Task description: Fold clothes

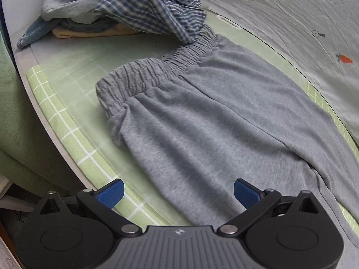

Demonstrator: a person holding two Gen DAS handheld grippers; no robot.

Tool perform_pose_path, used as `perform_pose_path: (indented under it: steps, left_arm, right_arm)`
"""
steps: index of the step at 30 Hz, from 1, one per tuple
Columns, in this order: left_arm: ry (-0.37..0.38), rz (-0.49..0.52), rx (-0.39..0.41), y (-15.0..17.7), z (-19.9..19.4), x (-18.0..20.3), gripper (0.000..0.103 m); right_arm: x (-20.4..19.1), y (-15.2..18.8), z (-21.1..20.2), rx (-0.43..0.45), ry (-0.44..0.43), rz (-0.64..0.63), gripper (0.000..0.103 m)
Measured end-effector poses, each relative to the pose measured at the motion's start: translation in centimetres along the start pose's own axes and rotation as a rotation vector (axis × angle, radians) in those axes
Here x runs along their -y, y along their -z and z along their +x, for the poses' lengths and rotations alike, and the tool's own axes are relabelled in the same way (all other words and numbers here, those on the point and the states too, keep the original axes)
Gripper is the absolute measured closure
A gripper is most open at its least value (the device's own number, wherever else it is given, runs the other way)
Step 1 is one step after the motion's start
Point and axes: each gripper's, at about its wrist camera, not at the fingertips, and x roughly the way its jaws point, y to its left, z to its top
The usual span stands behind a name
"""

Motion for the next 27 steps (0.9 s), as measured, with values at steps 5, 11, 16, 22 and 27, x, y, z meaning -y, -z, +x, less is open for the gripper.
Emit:
perform_pose_path:
  steps: [5, 11, 16, 22, 27]
  left_arm:
    - [-0.016, -0.050, 0.020, -2.2, 0.9, -2.4, 0.001]
    - [-0.034, -0.062, 0.044, -3.7, 2.0, -4.0, 0.003]
    - [-0.057, -0.069, 0.066, -4.0, 2.2, -3.9, 0.004]
    - [-0.095, -0.110, 0.095, -3.8, 1.6, -4.2, 0.021]
    - [-0.100, -0.156, 0.104, -3.8, 1.2, -4.8, 0.030]
  right_arm:
    - [-0.9, 0.8, -0.4, 0.008, 0.019, 0.040, 0.000]
    - [-1.1, 0.9, -0.4, 0.019, 0.042, 0.100, 0.000]
    - [-0.3, 0.3, -0.3, 0.033, 0.025, 0.165, 0.000]
    - [2.8, -1.9, 0.8, 0.076, -0.001, 0.295, 0.000]
    - [6.0, -4.5, 2.1, 0.115, 0.001, 0.388, 0.000]
